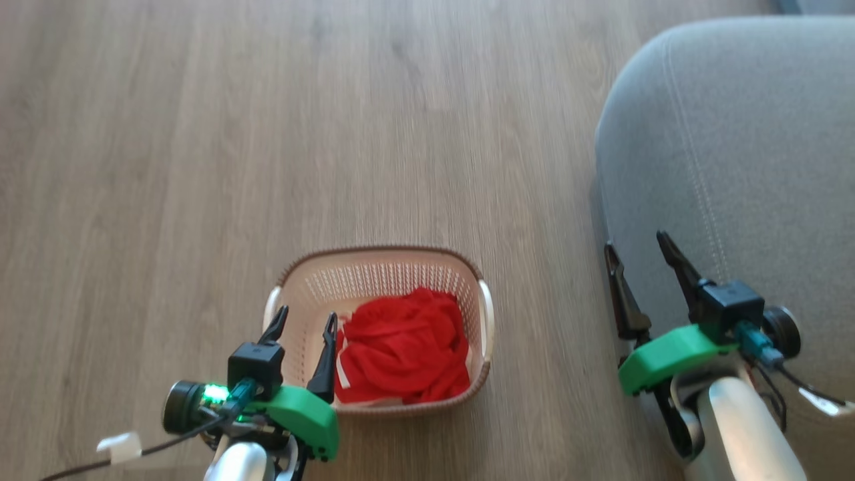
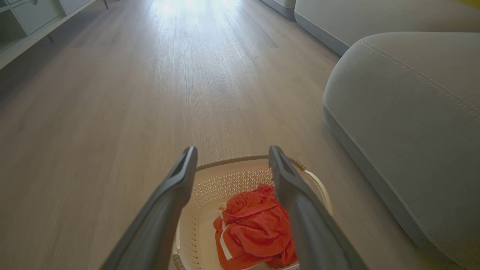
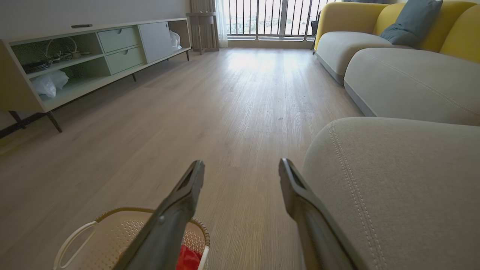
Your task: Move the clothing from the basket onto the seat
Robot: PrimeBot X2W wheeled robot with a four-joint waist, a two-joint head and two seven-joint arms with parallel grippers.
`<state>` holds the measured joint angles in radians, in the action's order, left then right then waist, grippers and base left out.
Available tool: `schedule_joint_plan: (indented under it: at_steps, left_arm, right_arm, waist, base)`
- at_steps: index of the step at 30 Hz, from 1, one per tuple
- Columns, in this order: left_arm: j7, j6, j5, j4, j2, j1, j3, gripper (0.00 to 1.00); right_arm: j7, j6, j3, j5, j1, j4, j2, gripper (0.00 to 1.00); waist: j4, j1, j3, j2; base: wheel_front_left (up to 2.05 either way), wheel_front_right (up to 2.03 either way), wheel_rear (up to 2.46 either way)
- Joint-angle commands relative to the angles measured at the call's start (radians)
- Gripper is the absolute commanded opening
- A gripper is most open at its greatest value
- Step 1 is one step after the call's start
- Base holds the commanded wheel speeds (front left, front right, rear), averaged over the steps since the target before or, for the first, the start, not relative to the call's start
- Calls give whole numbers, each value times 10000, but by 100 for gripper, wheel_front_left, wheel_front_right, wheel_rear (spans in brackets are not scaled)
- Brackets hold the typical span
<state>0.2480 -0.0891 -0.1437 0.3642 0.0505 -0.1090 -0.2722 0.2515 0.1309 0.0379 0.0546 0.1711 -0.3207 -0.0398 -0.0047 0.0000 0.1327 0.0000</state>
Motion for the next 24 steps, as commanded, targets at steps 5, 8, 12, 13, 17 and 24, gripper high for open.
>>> schedule_joint_plan:
  at_steps: [5, 8, 12, 13, 17, 24]
  left_arm:
    - [138, 343, 128, 636, -1, -932, -31, 100]
    - [138, 540, 323, 1307, -1, -1346, -180, 100]
    - [138, 806, 1196, 2068, 182, -2195, -712, 100]
    - [138, 851, 1367, 2299, 234, -2383, -856, 100]
    - [138, 1013, 1658, 3390, 412, -3207, -1142, 100]
    - [138, 1068, 2377, 5097, 855, -4860, -1918, 100]
  right_arm:
    - [103, -2, 154, -455, 637, 200, -105, 100]
    - [103, -2, 60, -515, 698, 255, -105, 100]
    - [103, -2, -43, -582, 781, 404, -105, 100]
    - [103, -2, -48, -604, 794, 421, -105, 100]
    - [103, -2, -98, -481, 904, 593, -105, 100]
    - [103, -2, 113, -37, 1063, 873, -105, 100]
  waist:
    - [-352, 0, 1147, 0]
    - [-568, 0, 1883, 0]
    - [-848, 0, 2977, 0]
    - [-935, 0, 3219, 0]
    - [-1341, 0, 4122, 0]
    - [-1946, 0, 5519, 0]
  base:
    - [0, 0, 0]
    - [0, 0, 0]
    - [0, 0, 0]
    - [0, 0, 0]
    - [0, 0, 0]
    - [0, 0, 0]
